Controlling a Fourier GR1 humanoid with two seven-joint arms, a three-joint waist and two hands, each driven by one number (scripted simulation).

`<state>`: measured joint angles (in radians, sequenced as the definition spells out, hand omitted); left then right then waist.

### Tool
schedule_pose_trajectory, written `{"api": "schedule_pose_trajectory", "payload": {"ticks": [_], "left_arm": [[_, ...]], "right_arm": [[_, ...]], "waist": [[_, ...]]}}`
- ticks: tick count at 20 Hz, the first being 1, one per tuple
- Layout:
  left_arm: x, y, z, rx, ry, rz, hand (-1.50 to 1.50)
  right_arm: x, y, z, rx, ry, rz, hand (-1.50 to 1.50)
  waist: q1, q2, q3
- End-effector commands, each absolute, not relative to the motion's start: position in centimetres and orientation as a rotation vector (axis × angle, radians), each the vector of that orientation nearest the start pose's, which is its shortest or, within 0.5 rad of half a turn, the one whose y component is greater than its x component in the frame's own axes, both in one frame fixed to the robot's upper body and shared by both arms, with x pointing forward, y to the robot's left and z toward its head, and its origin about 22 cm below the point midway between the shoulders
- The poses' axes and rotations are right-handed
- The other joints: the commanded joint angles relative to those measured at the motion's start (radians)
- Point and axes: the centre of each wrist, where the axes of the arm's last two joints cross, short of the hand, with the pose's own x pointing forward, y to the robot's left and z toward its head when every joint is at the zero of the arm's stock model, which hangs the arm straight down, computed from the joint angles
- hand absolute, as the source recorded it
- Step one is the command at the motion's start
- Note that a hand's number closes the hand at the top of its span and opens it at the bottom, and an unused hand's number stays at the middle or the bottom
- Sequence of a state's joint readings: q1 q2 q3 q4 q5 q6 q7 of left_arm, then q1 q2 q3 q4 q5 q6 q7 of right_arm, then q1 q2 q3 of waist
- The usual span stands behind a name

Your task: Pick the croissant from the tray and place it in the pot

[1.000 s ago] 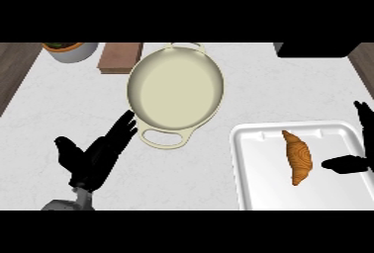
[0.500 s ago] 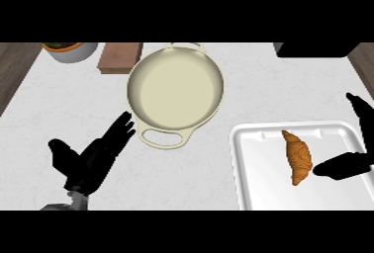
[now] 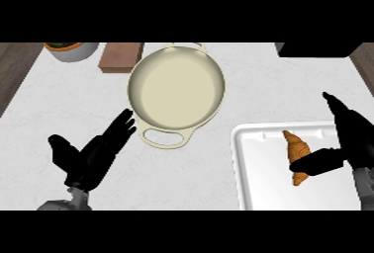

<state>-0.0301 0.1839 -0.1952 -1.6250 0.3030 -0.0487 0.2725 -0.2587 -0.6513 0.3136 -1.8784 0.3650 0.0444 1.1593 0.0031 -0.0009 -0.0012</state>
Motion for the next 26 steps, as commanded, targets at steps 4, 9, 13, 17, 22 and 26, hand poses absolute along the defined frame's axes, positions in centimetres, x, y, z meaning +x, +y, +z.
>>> {"api": "schedule_pose_trajectory", "payload": {"ticks": [4, 9, 13, 17, 22, 26], "left_arm": [[23.0, 20.6, 2.7, -0.275, -1.331, -0.129, 0.0], [23.6, 20.8, 1.6, -0.273, -1.32, -0.154, 0.0], [23.9, 21.9, 2.3, -0.265, -1.304, -0.169, 0.0], [24.3, 22.9, 2.2, -0.27, -1.333, -0.148, 0.0], [24.0, 22.4, 1.6, -0.259, -1.336, -0.142, 0.0], [25.3, 22.7, 2.3, -0.269, -1.332, -0.152, 0.0]], "right_arm": [[27.2, -23.5, 11.7, -0.933, -0.724, 0.543, -1.5], [25.3, -22.2, 9.6, -0.995, -0.636, 0.6, -1.5], [26.8, -24.1, 7.0, -1.08, -0.583, 0.618, -1.5], [26.1, -23.2, 7.5, -1.053, -0.568, 0.637, -1.5], [27.5, -22.9, 6.3, -1.033, -0.554, 0.646, -1.5], [27.5, -23.7, 5.5, -1.02, -0.535, 0.627, -1.5]], "waist": [[0.004, 0.0, 0.001], [-0.006, -0.002, 0.0], [0.0, 0.0, 0.001], [-0.002, 0.0, 0.001], [0.0, 0.001, 0.001], [-0.002, 0.001, 0.001]]}}
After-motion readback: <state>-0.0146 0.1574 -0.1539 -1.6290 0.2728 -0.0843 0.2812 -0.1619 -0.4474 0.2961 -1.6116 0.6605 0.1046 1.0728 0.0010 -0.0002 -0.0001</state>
